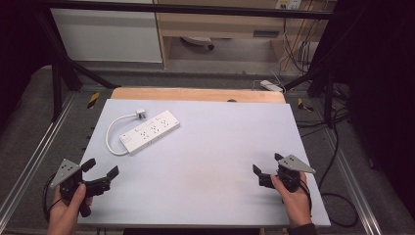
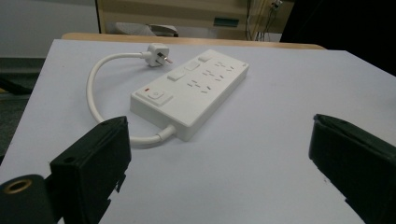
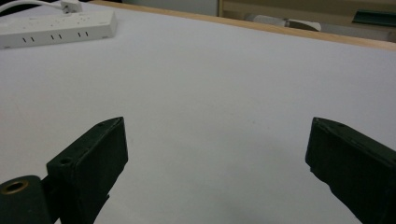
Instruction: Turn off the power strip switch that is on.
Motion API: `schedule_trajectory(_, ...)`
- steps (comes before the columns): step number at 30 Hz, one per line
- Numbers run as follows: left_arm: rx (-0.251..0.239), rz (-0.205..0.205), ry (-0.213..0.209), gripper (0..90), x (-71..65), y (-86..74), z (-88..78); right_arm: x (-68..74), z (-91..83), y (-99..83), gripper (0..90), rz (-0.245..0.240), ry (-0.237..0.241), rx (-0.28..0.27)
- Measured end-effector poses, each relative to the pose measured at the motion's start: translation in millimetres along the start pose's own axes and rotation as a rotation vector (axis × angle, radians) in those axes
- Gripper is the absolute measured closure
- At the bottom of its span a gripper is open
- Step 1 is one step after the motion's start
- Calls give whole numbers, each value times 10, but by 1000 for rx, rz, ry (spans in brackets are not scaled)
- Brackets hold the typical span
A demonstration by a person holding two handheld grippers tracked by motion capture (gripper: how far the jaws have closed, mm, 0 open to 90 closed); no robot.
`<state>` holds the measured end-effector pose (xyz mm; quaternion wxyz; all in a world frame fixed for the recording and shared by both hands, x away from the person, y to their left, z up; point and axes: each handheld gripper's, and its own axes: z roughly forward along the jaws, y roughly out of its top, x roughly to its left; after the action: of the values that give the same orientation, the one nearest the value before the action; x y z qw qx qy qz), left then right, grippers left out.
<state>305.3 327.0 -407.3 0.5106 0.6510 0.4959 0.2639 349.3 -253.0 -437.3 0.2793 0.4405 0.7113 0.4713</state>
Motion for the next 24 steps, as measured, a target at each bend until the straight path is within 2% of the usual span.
schedule_trajectory(5, -11, 7, 2, 57, -2, 8, 5, -1, 6, -1, 57, -9, -9, 8)
schedule_trajectory(19, -32, 30, -12, 54, -46, 34, -9, 21, 17, 7, 51, -24, 8, 13)
schedule_trajectory(20, -31, 46, -19, 53, -40, 46, -17, 21, 14, 9, 51, -23, 8, 11)
schedule_trajectory(24, -33, 52, -30, 42, -35, 50, -24, 23, 16, 12, 46, -26, 7, 8)
